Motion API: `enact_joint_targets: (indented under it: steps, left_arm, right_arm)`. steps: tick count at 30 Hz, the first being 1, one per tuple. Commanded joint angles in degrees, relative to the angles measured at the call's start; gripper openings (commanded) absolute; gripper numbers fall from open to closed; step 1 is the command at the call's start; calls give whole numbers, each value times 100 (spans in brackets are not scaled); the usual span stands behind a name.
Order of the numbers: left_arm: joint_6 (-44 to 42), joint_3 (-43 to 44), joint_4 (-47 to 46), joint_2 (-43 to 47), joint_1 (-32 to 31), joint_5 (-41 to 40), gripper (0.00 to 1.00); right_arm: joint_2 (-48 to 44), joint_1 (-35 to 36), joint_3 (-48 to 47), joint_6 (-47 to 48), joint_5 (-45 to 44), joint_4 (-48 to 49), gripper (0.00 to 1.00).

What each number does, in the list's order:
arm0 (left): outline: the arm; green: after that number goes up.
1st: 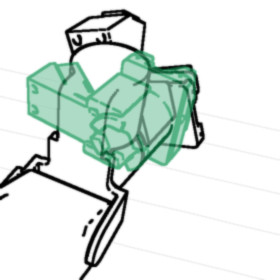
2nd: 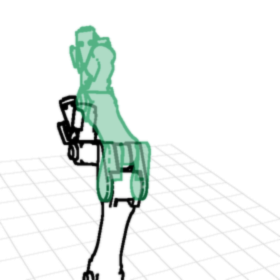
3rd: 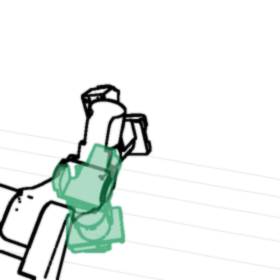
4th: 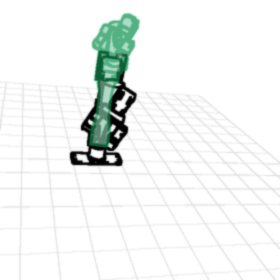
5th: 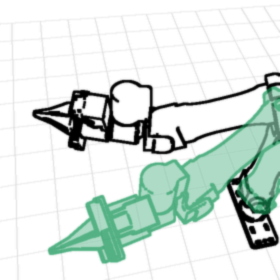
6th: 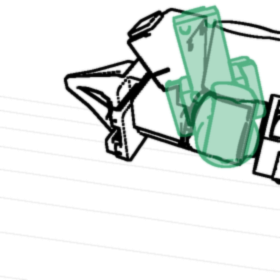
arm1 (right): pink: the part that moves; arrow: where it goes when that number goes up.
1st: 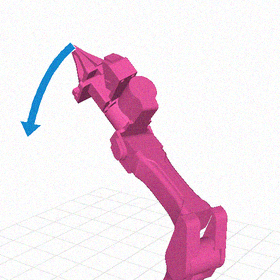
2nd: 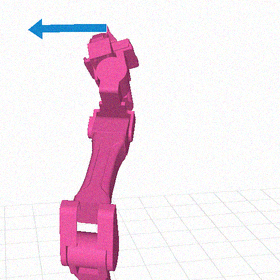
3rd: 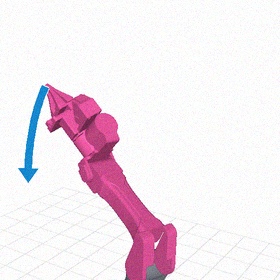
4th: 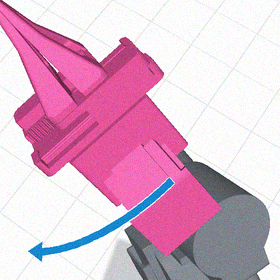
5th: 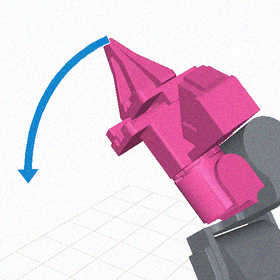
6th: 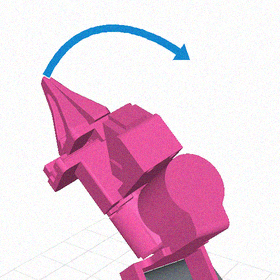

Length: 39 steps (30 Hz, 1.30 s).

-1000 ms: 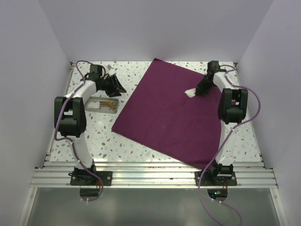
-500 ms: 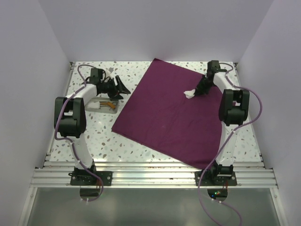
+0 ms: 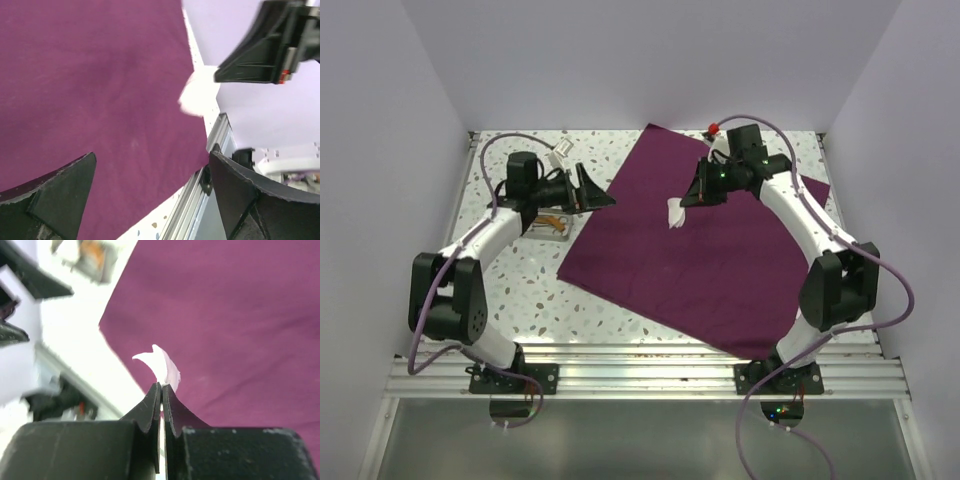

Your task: Prepare the surgical pack

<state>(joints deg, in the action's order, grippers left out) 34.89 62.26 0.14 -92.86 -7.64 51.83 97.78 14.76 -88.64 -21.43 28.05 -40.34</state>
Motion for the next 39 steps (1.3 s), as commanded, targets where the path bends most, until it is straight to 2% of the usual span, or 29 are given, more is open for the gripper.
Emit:
enact_joint_targets:
  steps: [1,3,8,12,17,21,26,31,35,39]
  left_arm:
    - [17,-511,-874,645,-18,678,99]
    - [70,-705,-1103,812,-158,915,99]
    - [641,-1347,-2534,1033,-553,1276,100]
    - [650,-1523,-3351,1129,-809,1364,100]
    - [790,-1620,-3880,1147,-853,1548,100]
    - [1308,-1805,-4662,1051,-958,1733,100]
    - [1485,-1875,-4900,981,-1073,1804,100]
    - [1985,-1849,-5621,822,-1126,1795,99]
    - [2469,-1849,-6358,586,-1135,1821,95]
    - [3066,-1875,-6965,348,-1135,1865,84]
  right_arm:
    - [-329,210,268,201,850,44,0]
    - [-443,421,312,192,1025,-18,0]
    - [-716,703,575,-404,1693,500,0]
    - [-786,861,602,-731,2099,834,0]
    - [-848,1002,594,-871,2389,931,0]
    - [-962,1037,699,-1108,2529,1246,0]
    - [-963,1099,699,-1337,2696,1520,0]
    - [-927,1143,638,-1373,2776,1564,0]
    - [-857,1169,594,-1355,2820,1573,0]
    - [-761,1178,515,-1338,2898,1582,0]
